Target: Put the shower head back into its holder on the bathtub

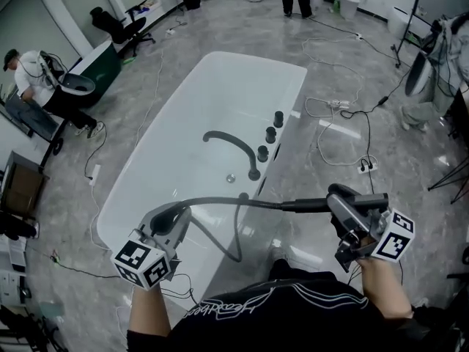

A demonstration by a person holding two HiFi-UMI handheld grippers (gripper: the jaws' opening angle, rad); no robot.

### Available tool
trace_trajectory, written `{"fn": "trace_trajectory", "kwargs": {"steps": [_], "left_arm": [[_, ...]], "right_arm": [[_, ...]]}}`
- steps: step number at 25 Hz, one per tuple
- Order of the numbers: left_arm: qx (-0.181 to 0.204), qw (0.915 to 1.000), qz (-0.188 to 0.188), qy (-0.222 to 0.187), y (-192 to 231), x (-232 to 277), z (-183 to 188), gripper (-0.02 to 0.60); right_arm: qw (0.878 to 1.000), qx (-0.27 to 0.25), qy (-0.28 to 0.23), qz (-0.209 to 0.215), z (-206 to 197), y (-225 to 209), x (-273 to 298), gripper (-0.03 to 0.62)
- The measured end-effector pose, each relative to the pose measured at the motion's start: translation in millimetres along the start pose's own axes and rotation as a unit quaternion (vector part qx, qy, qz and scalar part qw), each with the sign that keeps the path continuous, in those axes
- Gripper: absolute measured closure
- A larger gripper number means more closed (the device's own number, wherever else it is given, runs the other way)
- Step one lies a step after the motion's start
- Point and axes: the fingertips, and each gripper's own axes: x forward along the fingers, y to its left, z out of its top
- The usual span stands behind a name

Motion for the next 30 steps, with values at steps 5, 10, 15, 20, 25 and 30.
{"fn": "trace_trajectory", "kwargs": {"steps": [5, 10, 15, 20, 25, 30], "left_arm": [[0.040, 0.9985, 0.028, -0.026, 17.5, 12.4, 48.4, 0.518], [0.067, 0.9953, 0.055, -0.044, 32.0, 28.0, 90.8, 0.518], [0.101, 0.9904, 0.075, -0.059, 37.9, 42.3, 125.4, 0.517], [0.129, 0.9834, 0.099, -0.080, 43.1, 53.6, 163.4, 0.517], [0.143, 0.9786, 0.108, -0.102, 49.9, 59.9, 200.7, 0.517], [0.164, 0.9722, 0.115, -0.122, 48.9, 60.4, 224.0, 0.517]], "right_arm": [[1.000, 0.000, -0.005, 0.030, 18.5, -9.0, 17.0, 0.471], [0.999, -0.003, -0.010, 0.053, 37.1, -19.5, 32.6, 0.471], [0.997, 0.002, -0.009, 0.074, 48.8, -33.1, 47.5, 0.471], [0.995, -0.003, -0.012, 0.100, 65.5, -37.9, 61.2, 0.471], [0.993, -0.019, -0.017, 0.119, 85.9, -34.0, 79.1, 0.471], [0.990, -0.028, -0.023, 0.139, 91.8, -30.8, 86.5, 0.471]]}}
